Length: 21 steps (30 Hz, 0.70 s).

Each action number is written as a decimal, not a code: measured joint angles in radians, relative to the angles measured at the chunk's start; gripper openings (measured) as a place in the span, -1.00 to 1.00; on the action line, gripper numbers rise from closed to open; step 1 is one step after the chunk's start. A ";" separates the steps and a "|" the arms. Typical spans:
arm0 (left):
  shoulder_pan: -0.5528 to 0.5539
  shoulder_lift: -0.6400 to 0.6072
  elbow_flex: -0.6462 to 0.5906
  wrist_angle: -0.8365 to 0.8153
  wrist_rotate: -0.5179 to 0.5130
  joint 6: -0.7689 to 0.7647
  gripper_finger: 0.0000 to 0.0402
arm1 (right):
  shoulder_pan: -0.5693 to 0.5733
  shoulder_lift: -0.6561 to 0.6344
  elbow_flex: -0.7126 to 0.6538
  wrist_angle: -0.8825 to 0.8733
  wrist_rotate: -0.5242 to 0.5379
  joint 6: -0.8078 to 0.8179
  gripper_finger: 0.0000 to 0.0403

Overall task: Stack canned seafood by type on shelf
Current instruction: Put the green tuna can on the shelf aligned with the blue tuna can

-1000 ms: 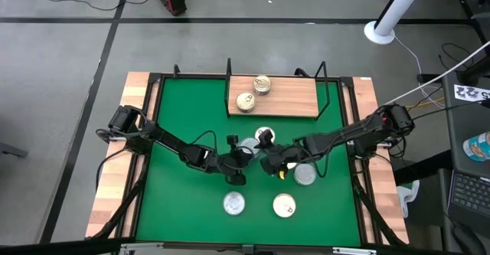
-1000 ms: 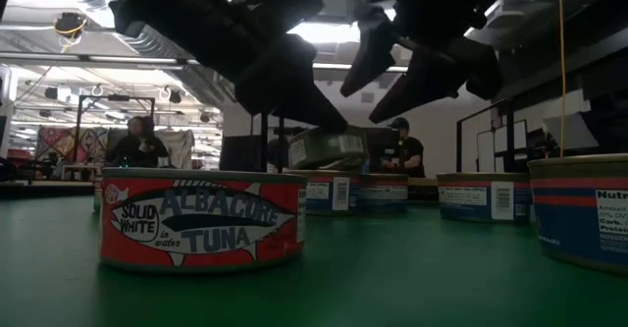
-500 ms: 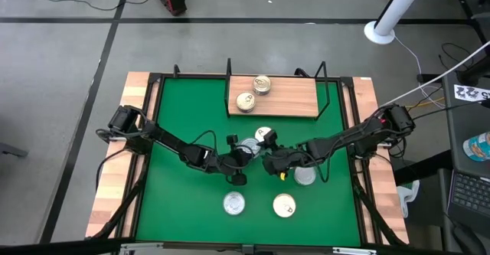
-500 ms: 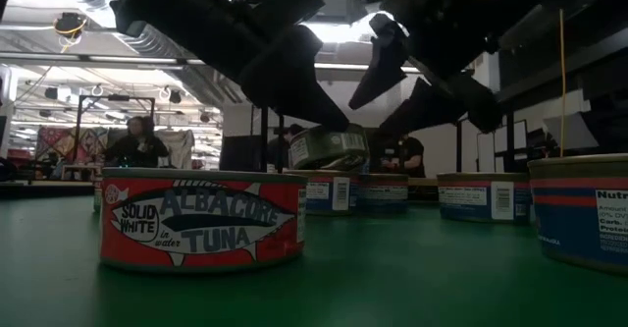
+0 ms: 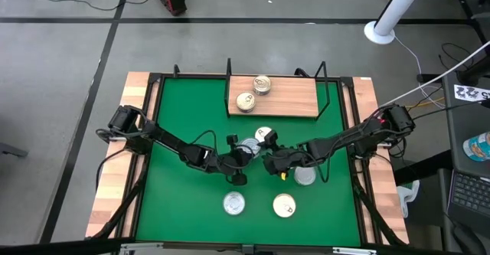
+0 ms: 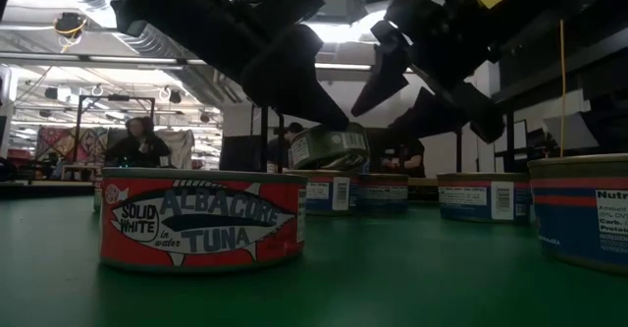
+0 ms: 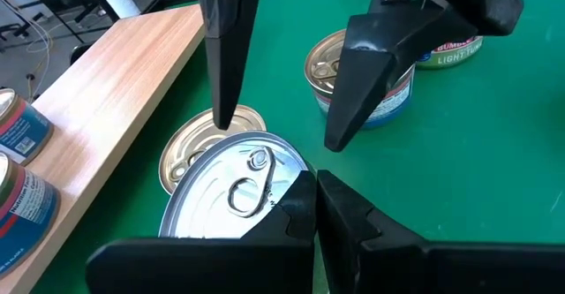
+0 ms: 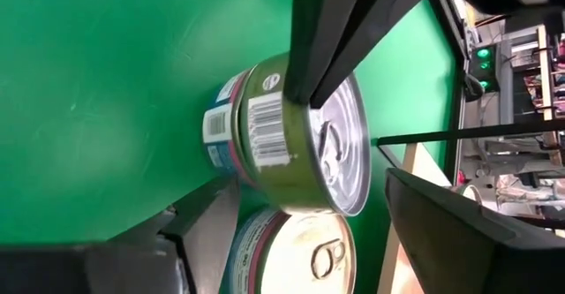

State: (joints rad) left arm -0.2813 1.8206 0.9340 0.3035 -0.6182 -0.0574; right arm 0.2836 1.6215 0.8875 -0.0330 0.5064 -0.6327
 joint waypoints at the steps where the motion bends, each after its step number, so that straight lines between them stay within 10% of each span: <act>1: 0.000 0.000 0.000 0.000 0.000 0.000 -0.99 | 0.000 0.000 0.000 0.008 0.000 0.000 0.39; 21: 0.001 0.000 0.001 0.030 0.000 -0.023 -0.99 | 0.000 0.118 0.001 0.137 0.133 -0.001 0.39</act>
State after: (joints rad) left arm -0.2806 1.8202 0.9352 0.3337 -0.6181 -0.0799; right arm 0.2836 1.7397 0.8883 0.1041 0.6391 -0.6334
